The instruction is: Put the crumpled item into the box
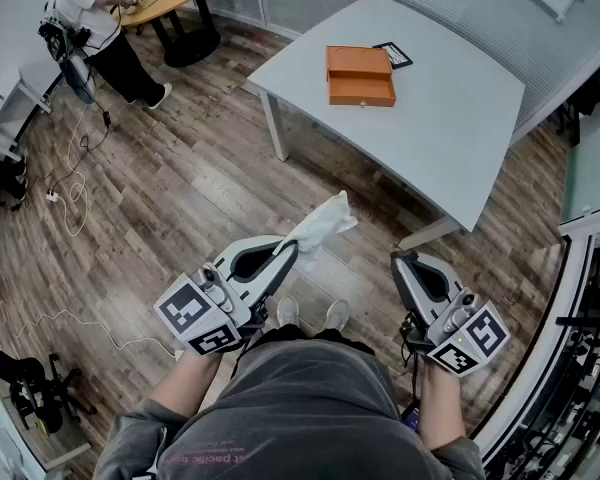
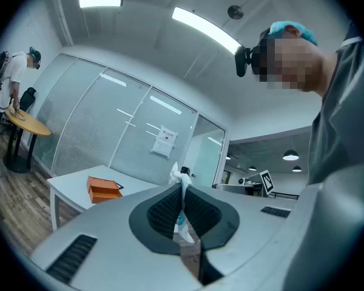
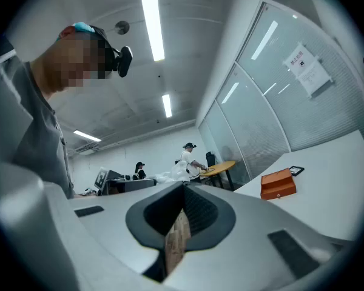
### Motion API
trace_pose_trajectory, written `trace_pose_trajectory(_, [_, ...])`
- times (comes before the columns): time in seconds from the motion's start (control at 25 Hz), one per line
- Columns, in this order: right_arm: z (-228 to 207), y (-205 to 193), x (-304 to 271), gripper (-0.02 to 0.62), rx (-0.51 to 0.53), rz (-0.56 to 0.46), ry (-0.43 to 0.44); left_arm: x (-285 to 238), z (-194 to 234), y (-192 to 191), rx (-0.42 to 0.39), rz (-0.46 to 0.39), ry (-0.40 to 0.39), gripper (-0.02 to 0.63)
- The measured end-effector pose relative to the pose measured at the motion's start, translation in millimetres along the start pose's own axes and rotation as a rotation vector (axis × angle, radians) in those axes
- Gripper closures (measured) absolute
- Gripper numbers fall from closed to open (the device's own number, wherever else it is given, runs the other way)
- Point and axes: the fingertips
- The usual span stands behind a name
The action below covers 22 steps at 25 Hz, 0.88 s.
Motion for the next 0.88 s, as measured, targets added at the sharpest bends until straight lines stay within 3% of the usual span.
trace_pose_trajectory(0.44, [-6,-1,1,0.598,-0.002,0.003,0.010,-10,-1,-3,-0.005,0.006,0.001,0.592])
trace_pose_trajectory(0.88, [-45,7,25,0.597,-0.021,0.023,0.019,-49,-19,-9,-0.004,-0.003,0.037,0.592])
Point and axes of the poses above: the fingertips, and each gripper's own axes: x backward along the fingers, z to its left, y out of its top, and after that the axes turned 8 degrees about -y, right-handed
